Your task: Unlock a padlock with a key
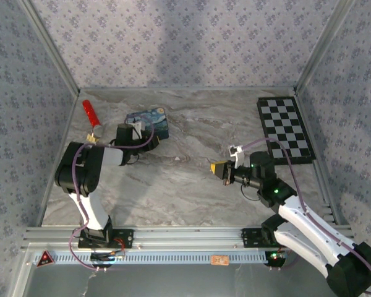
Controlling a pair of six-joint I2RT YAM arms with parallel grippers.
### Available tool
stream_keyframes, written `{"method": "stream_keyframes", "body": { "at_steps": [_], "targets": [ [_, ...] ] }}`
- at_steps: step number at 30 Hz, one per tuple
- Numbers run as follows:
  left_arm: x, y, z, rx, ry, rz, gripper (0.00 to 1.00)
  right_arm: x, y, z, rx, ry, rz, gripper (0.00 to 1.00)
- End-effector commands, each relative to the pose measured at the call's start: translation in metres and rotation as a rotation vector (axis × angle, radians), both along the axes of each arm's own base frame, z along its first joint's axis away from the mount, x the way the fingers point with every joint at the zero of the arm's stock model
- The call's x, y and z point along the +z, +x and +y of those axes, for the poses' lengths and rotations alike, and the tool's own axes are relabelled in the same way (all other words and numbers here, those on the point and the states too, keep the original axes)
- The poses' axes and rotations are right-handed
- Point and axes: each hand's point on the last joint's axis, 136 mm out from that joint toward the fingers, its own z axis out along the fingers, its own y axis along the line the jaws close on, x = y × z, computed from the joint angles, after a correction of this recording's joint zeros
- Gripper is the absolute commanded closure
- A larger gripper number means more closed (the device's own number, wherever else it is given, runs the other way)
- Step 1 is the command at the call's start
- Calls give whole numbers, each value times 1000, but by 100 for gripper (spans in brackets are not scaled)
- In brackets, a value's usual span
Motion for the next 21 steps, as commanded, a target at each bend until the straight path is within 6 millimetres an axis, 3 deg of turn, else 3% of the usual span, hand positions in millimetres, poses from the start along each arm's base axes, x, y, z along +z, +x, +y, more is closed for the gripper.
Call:
{"method": "stream_keyframes", "body": {
  "at_steps": [1, 9, 15, 21],
  "targets": [
    [4, 9, -7, -9, -5, -33, 56, 12, 2, 3, 0, 22, -37, 100],
    [-1, 12, -7, 9, -8, -18, 73, 11, 0, 2, 0, 11, -38, 100],
    [15, 7, -12, -25, -34, -54, 89, 5, 1, 1, -13, 14, -23, 100],
    [30, -9, -25, -124, -93, -60, 96, -4, 3, 6, -44, 41, 14, 100]
  ]
}}
